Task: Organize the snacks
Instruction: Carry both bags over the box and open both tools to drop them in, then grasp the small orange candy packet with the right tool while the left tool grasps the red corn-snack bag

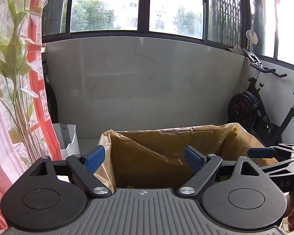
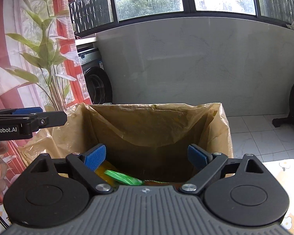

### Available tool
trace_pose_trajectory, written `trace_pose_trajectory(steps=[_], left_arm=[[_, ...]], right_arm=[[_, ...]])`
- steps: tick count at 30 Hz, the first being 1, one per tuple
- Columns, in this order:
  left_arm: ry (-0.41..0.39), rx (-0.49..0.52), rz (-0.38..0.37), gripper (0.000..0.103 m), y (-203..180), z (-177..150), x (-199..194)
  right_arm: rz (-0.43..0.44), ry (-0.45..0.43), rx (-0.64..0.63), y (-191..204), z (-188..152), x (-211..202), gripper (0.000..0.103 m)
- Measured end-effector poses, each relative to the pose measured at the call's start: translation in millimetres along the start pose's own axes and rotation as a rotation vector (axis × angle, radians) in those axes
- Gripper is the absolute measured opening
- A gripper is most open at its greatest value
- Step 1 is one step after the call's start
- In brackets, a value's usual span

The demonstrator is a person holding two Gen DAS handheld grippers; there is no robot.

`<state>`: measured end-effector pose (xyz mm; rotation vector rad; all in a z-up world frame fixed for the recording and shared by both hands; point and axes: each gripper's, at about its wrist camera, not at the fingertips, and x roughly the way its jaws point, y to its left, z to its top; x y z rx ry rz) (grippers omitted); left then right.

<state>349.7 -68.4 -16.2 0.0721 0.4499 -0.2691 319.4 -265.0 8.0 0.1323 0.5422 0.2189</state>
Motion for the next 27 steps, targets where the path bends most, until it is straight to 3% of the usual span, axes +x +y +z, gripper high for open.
trace_pose_trajectory(steps=[6,9,15,19,24,27], left_arm=[[-0.015,-0.004,0.03,0.089,10,1,-35],[-0.031,0.011,0.051,0.095,12,2,-59],[-0.09,0.041,0.139,0.097,7,-12,-110],[-0.12,0.048,0.137,0.098,2,-38,-135],[-0.137,0.044,0.161,0.098,-8,-81,-152],[-0.129,-0.029,0.112,0.097,-2,-100,-154]], right_arm=[[0.047,-0.051,0.0,6,3,-29,0.097],[0.084,-0.08,0.011,9,2,-49,0.1],[0.146,-0.151,-0.016,16,-17,-92,0.103],[0.156,-0.093,-0.041,22,-39,-107,0.103],[0.105,-0.099,-0.079,19,-80,-123,0.103],[0.092,-0.076,-0.096,12,-100,-131,0.102]])
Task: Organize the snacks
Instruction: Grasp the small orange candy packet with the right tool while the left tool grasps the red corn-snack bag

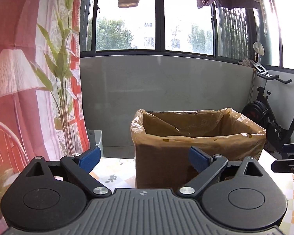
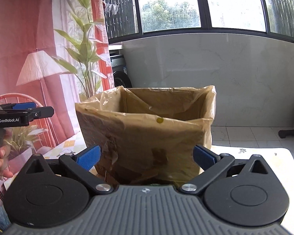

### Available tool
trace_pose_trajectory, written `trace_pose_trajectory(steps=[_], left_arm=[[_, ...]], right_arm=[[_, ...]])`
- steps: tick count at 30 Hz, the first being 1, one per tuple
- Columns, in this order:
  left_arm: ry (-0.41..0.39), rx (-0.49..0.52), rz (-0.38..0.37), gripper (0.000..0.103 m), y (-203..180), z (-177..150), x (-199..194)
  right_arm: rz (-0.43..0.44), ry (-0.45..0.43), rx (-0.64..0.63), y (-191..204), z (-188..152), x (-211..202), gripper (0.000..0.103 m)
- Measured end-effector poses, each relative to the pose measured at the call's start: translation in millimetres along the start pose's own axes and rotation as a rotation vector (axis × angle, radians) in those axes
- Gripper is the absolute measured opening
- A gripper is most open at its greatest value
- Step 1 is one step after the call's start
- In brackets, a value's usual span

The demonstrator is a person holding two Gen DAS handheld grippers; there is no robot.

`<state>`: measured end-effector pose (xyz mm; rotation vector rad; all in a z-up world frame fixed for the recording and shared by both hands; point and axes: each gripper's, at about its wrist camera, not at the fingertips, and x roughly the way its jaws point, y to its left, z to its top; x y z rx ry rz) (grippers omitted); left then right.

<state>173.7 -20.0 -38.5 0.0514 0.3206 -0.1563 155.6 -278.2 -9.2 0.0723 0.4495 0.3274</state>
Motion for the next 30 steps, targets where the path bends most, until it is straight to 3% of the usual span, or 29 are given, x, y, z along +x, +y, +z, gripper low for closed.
trace_pose_trajectory(steps=[6,13,15,20,30], left_arm=[[0.034,-0.238,0.044,0.097,23,-24,3],[0.091,-0.214,0.062,0.097,21,-48,3],[0.125,-0.228,0.074,0.097,23,-53,7],[0.18,-0.234,0.066,0.097,26,-69,9],[0.218,-0.198,0.048,0.097,19,-80,13]], right_arm=[[-0.091,0.045,-0.006,-12,-40,-19,0.098],[-0.14,0.123,0.091,-29,-84,-28,0.087],[-0.165,0.164,0.097,-34,-98,-28,0.077],[-0.233,0.3,0.107,-40,-131,-12,0.066],[-0.296,0.394,0.194,-49,-152,6,0.064]])
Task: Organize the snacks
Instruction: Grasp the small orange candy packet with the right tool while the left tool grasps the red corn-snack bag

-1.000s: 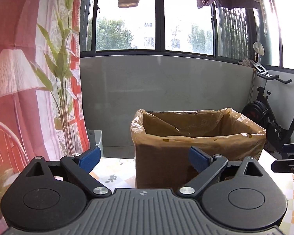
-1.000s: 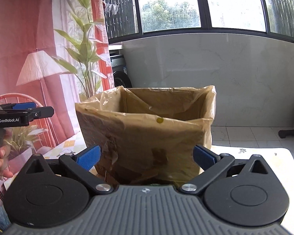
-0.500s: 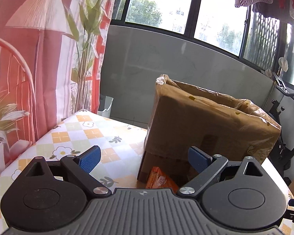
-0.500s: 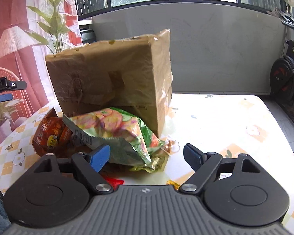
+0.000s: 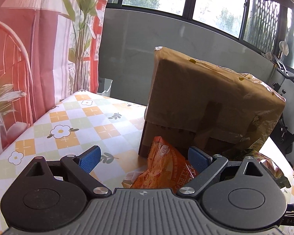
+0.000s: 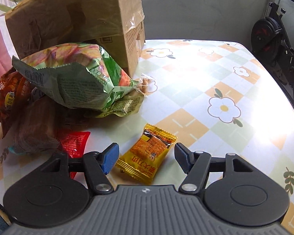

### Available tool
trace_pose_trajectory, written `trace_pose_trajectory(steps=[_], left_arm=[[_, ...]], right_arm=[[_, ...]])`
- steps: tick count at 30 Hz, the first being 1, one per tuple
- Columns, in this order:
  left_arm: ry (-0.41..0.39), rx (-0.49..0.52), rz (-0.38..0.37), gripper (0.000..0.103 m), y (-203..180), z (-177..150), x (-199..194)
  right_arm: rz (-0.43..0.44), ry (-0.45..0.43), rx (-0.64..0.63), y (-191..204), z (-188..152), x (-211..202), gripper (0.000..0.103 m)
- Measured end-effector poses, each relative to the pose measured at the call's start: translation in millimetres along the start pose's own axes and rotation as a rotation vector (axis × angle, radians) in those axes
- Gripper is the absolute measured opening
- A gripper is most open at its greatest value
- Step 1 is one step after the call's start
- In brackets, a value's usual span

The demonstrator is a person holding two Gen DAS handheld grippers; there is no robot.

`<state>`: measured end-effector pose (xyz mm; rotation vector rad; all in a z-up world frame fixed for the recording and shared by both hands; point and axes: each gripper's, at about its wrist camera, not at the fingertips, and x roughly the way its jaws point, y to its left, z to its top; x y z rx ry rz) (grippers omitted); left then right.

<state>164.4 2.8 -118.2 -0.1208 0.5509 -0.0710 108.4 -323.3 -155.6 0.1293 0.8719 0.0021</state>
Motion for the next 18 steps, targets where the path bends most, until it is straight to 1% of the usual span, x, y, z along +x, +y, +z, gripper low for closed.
trace_pose_trajectory(steps=[2,3,5,6,9,12,15,18], left_arm=[[0.015,0.003,-0.009,0.097,-1,-3,3],[0.023,0.01,-0.009,0.097,-3,-4,4],[0.042,0.024,-0.01,0.097,-6,-7,7],[0.05,0.03,-0.021,0.097,-8,-8,9],[0.058,0.062,-0.055,0.097,-12,-14,11],[0.055,0.109,-0.072,0.097,-18,-17,12],[0.066,0.129,-0.106,0.097,-23,-17,17],[0.064,0.17,-0.104,0.097,-29,-20,25]], right_arm=[[0.006,0.003,0.03,-2,2,3,0.057],[0.008,-0.004,0.044,-2,2,4,0.052],[0.013,-0.004,0.038,-1,4,6,0.041],[0.007,-0.005,0.025,0,4,6,0.038],[0.017,-0.003,0.007,4,6,6,0.035],[0.039,0.002,-0.009,9,6,7,0.035],[0.042,-0.001,-0.01,9,6,8,0.035],[0.051,-0.004,-0.003,7,5,9,0.035]])
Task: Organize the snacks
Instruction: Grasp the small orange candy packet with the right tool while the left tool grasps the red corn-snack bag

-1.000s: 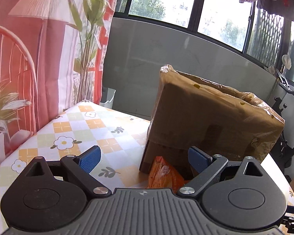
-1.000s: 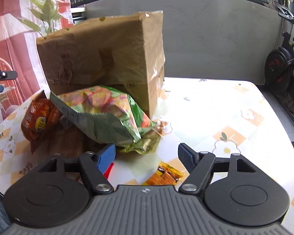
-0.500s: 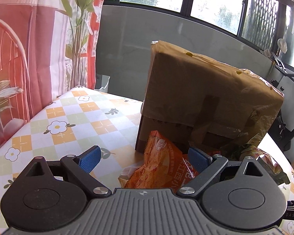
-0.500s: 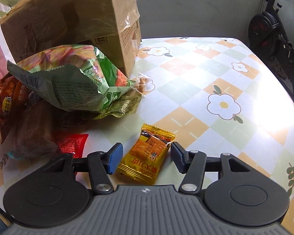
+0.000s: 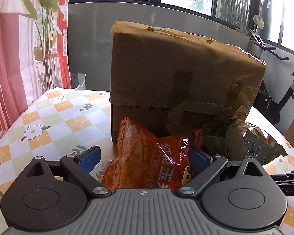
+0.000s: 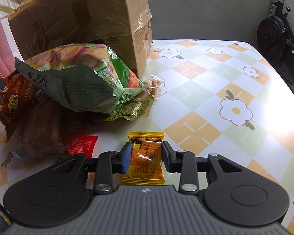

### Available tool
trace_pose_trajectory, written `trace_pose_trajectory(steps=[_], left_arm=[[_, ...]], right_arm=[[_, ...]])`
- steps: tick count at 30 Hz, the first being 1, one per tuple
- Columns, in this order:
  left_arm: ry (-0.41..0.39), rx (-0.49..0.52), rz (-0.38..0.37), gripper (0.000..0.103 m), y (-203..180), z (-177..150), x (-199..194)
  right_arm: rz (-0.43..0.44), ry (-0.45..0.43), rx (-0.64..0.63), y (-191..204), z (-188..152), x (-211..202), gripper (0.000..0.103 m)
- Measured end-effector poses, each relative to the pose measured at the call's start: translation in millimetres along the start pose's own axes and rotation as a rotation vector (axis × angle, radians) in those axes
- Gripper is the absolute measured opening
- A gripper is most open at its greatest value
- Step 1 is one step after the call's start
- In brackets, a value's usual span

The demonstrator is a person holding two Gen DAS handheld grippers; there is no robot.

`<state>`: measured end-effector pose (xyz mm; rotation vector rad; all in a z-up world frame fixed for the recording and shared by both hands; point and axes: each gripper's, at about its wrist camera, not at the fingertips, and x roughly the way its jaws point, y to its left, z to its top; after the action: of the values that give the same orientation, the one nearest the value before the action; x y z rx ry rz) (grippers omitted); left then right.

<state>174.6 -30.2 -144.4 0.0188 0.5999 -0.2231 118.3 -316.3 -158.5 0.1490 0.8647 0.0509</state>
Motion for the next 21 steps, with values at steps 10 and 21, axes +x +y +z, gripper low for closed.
trace_pose_trajectory(steps=[10,21], left_arm=[[0.067,0.036,-0.026,0.097,-2,-16,26],[0.063,0.055,-0.031,0.094,-5,-22,24]], right_arm=[[0.003,-0.008,0.002,0,-1,-1,0.035],[0.006,-0.007,-0.002,0,0,-1,0.035]])
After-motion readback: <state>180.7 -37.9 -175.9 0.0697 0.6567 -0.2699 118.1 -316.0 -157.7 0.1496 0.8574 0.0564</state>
